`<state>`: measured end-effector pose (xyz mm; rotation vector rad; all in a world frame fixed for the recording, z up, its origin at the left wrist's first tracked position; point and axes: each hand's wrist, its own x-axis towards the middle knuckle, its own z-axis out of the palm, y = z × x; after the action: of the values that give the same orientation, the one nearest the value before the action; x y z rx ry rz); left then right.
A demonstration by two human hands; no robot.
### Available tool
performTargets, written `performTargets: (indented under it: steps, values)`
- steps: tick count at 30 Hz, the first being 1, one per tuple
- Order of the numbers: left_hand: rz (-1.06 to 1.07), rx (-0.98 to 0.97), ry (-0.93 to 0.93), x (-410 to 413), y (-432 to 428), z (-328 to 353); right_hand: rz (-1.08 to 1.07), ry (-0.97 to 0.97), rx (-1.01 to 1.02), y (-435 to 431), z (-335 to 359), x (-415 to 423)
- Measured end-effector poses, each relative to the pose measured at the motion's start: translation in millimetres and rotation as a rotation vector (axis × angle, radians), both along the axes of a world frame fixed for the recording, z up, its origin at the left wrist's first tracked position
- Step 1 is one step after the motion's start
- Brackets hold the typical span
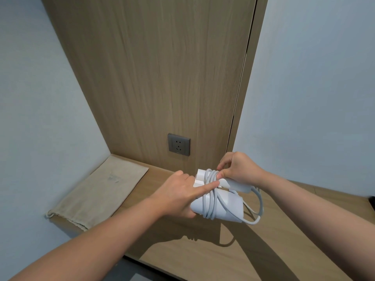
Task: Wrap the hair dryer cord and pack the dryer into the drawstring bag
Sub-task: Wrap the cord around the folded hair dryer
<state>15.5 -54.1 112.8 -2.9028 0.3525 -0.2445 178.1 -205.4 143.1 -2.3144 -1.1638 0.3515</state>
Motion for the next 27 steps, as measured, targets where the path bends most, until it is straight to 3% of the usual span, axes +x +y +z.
performTargets:
  steps: [5, 9, 14, 18, 27]
  values:
    - [-0.061, 0.035, -0.006, 3, 5, 0, 0.088, 0.087, -0.073, -5, 3, 0]
    - [-0.125, 0.046, -0.011, 2, 8, 3, 0.242, 0.302, -0.259, -14, 17, -3]
    - [-0.176, 0.096, -0.037, 5, 18, 7, 0.201, 0.63, -0.24, -23, 12, -11]
    - [-0.196, 0.11, -0.045, 5, 20, 5, 0.184, 0.48, -0.187, -25, 7, -19]
    - [-0.293, 0.119, -0.063, 13, 20, 6, -0.015, 0.43, -0.068, -18, 2, -33]
